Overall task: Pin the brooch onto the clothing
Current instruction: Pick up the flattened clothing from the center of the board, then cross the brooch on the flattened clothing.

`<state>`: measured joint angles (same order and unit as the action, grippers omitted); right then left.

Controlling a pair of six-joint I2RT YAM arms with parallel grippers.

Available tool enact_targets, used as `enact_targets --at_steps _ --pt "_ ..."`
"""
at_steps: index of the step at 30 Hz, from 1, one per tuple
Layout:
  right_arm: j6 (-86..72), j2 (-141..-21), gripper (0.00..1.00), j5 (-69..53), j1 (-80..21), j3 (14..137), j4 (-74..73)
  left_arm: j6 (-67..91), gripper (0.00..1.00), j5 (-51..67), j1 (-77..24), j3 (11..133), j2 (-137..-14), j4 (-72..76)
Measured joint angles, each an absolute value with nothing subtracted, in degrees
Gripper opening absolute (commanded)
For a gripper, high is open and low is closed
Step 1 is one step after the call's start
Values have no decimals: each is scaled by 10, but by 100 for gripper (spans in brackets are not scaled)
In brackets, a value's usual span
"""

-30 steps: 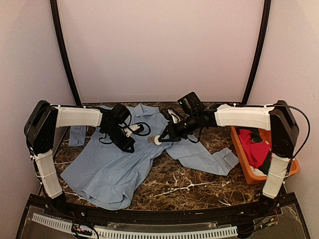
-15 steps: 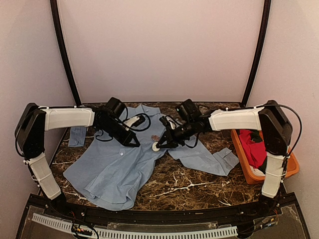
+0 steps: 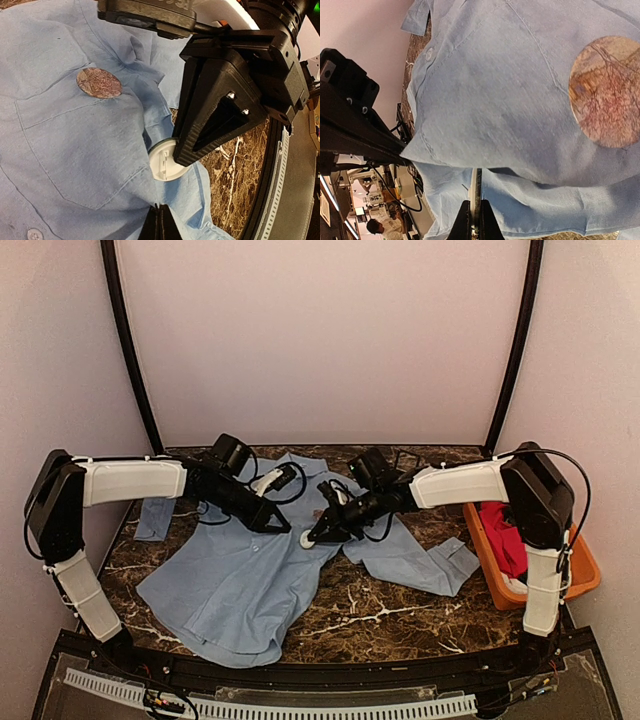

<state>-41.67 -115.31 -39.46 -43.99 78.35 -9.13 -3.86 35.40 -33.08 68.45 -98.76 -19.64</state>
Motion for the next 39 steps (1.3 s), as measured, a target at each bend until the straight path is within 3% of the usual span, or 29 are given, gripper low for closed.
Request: enact_targets --at_steps 39 --pt "-487 -1178 0 -501 -430 796 -38 -38 1 361 -359 673 -987 -174"
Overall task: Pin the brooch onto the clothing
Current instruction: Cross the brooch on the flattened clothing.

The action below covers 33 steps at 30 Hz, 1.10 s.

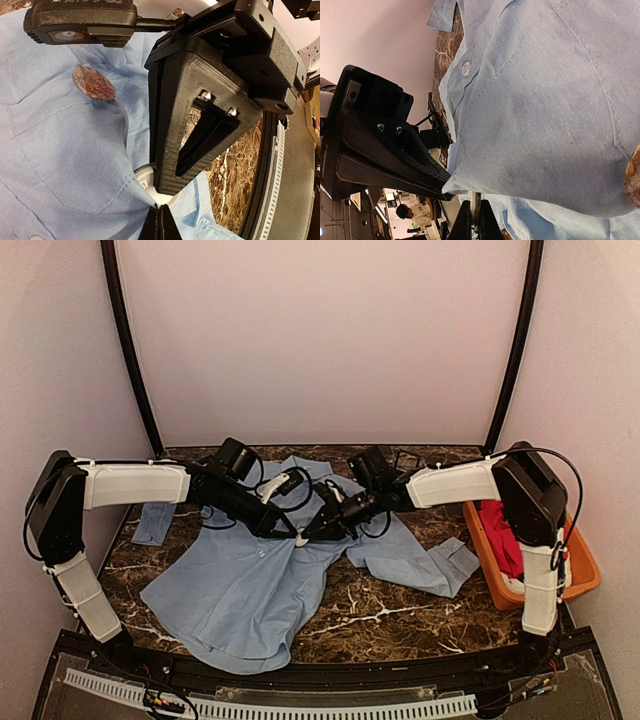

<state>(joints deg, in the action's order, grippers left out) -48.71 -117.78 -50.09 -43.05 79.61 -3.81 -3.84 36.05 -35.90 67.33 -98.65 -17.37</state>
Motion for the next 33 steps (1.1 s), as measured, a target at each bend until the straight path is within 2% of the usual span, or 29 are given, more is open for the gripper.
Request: enact_targets --at_steps 13,33 --pt "-465 -1187 0 -528 -436 812 -53 -38 1 362 -359 673 -986 -172" --pt "-359 -1200 0 -528 -450 856 -168 -39 1 362 -359 673 -985 -172"
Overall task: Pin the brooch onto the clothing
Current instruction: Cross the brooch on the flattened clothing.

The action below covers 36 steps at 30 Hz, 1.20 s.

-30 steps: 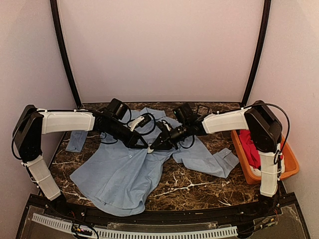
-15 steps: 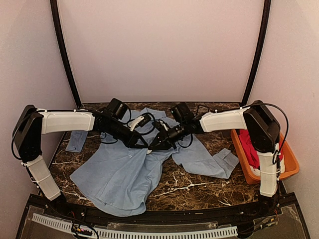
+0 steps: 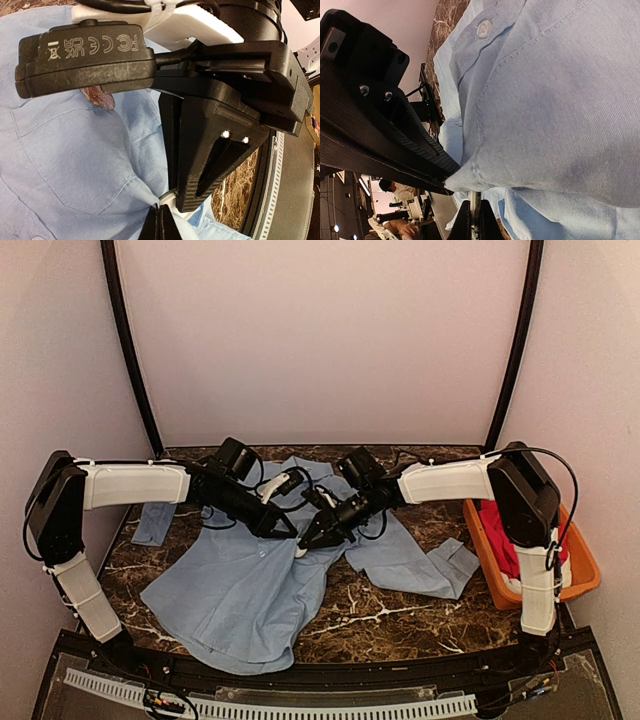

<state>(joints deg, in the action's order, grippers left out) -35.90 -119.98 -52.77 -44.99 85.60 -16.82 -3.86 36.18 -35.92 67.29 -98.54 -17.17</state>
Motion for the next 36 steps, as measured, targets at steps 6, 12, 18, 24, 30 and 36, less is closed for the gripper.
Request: enact_targets --at_steps 6,12,18,24,30,36 --pt "-341 -1197 0 -528 -450 856 -181 -39 1 362 -359 673 -985 -172" --pt "-330 -1197 0 -529 -450 856 -186 -39 1 362 -359 673 -985 -172" --pt "-315 -1197 0 -533 -450 856 -197 -39 8 364 -362 673 -985 -173" --pt "-304 -1196 0 -538 -448 856 -218 -37 26 371 -363 673 -985 -172" --pt "-305 -1195 0 -543 -446 856 -221 -22 36 357 -363 672 -953 -171" --pt "-305 -1195 0 -554 -444 855 -220 -14 40 312 -372 663 -885 -170"
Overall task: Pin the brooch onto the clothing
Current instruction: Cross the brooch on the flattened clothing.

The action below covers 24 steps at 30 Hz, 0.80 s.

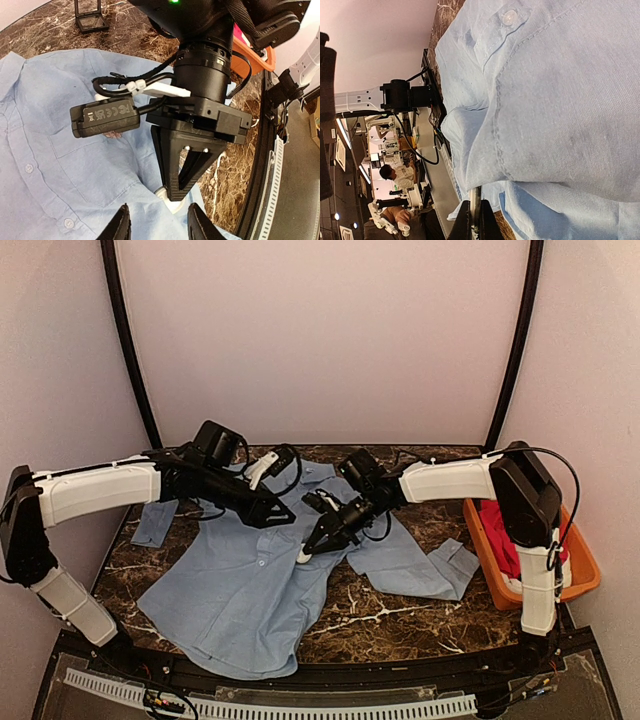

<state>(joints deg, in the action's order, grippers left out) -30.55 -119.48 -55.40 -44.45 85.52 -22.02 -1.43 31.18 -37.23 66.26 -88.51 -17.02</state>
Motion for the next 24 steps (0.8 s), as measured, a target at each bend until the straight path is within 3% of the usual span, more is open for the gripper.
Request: enact_targets --at_steps 10,24 --pt "-316 -1194 0 -560 -436 855 -220 -70 42 239 -446 642 -874 -260" --pt "-323 -1193 0 -560 -434 855 -219 -62 49 206 -457 627 -896 -279"
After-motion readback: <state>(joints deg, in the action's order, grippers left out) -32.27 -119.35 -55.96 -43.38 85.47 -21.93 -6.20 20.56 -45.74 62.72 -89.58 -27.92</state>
